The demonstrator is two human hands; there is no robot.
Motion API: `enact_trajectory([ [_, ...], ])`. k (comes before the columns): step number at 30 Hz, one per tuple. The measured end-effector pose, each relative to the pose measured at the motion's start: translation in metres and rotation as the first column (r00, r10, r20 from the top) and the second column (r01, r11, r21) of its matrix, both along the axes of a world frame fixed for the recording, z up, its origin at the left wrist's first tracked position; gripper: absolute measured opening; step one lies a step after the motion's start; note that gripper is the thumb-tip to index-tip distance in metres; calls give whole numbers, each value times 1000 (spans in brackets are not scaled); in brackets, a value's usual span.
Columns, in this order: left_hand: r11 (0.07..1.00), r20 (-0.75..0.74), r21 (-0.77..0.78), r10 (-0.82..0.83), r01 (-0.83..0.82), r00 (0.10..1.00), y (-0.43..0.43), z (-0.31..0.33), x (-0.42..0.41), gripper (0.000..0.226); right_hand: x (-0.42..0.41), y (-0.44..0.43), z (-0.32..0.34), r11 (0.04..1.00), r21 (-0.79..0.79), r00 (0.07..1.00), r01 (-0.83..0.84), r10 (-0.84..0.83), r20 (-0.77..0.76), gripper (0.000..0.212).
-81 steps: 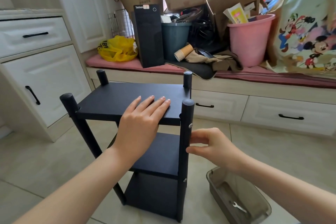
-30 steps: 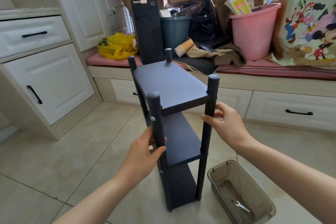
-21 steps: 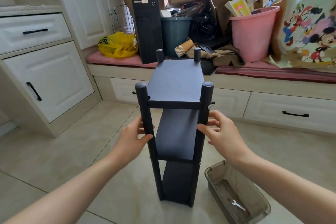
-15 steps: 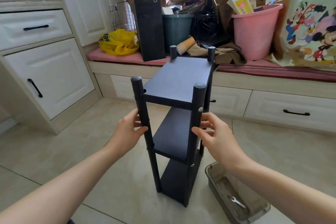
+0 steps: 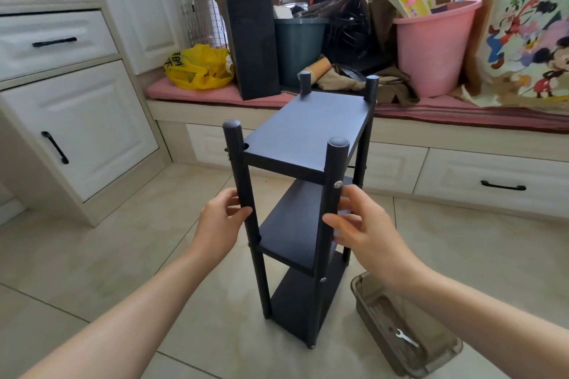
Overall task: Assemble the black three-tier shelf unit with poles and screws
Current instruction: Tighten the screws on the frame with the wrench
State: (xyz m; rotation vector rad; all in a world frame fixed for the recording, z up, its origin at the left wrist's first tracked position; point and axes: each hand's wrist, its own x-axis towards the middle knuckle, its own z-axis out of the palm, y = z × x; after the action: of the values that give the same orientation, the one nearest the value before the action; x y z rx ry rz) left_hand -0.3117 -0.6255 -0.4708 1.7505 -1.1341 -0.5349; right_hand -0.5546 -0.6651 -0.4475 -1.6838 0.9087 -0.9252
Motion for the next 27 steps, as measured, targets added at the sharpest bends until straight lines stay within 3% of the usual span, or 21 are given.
enact_trajectory([
  [7, 999, -26, -48, -26, 25, 999, 7, 19, 9, 27, -2, -7, 23, 999, 47, 995, -22, 17, 95, 25],
  [14, 976, -122, -218, -14, -13, 992, 13, 40, 10, 26, -2, -20, 55, 995, 87, 982, -51, 34, 188, 22],
  [22, 976, -161, -218, -7, -29, 987, 17, 45, 19, 21, 8, -28, 60, 992, 101, 989, -70, 56, 135, 31],
  [27, 974, -211, -227, -51, 2, 976, 15, 43, 12, 19, 12, -35, 65, 995, 66, 993, -80, 74, 89, 20],
])
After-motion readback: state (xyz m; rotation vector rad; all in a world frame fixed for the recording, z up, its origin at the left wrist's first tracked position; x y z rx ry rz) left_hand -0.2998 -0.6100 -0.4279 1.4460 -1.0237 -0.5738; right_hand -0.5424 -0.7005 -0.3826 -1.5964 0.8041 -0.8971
